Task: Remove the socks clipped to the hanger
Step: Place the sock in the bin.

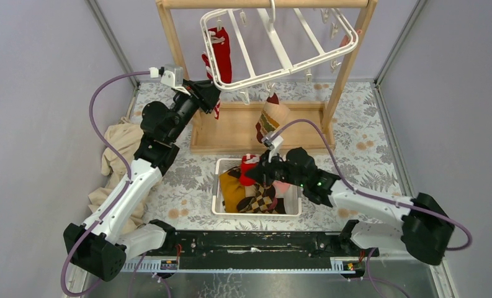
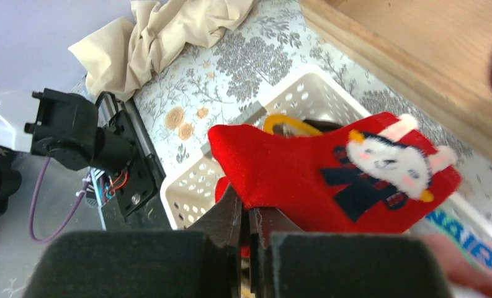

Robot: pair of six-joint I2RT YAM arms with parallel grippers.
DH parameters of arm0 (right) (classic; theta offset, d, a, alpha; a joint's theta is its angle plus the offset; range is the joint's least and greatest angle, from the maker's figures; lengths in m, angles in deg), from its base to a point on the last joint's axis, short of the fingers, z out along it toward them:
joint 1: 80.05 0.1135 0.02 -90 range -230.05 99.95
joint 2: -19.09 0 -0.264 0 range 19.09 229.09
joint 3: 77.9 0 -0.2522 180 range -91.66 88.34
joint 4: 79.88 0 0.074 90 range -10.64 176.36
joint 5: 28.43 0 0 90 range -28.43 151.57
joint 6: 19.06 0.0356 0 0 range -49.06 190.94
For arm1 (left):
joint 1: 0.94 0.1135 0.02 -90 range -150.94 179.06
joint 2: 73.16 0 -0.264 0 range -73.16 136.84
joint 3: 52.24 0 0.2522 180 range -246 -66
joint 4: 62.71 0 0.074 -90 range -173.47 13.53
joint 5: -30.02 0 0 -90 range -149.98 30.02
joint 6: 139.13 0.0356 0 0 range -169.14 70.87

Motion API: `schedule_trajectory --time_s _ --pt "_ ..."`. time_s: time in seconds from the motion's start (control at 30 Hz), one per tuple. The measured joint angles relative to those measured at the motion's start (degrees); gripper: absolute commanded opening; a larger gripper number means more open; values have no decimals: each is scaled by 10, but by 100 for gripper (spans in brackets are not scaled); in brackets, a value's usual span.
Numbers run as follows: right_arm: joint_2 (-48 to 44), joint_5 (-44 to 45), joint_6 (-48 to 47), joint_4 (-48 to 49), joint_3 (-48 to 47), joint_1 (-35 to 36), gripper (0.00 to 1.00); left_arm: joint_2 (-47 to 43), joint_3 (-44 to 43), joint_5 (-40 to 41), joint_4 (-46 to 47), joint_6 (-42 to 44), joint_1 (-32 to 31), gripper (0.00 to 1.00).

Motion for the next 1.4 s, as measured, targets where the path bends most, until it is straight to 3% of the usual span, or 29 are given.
schedule_trajectory --time_s 0.13,0.3,0.37,0.47,0.6,0.77,1.17,1.4 --pt "-81 19 10 -38 40 0 0 0 0 -3 -4 0 0 58" --pt "-123 43 21 -77 60 0 1 -4 2 -5 -16 -5 0 67" --pt "-115 48 24 -84 65 0 6 -10 6 -6 -17 -7 0 69" --pt "-94 57 32 -95 75 0 22 -20 16 -9 -18 -9 0 71" --pt "-66 64 46 -116 79 0 50 -37 37 -11 -24 -12 0 71" --pt "-64 90 55 -161 79 1 73 -71 75 -13 -38 -20 0 72" --pt "-250 160 38 -275 46 1 77 -172 196 27 -59 -83 0 73" --pt "-277 216 9 -280 6 1 76 -176 266 42 -67 -120 -1 73"
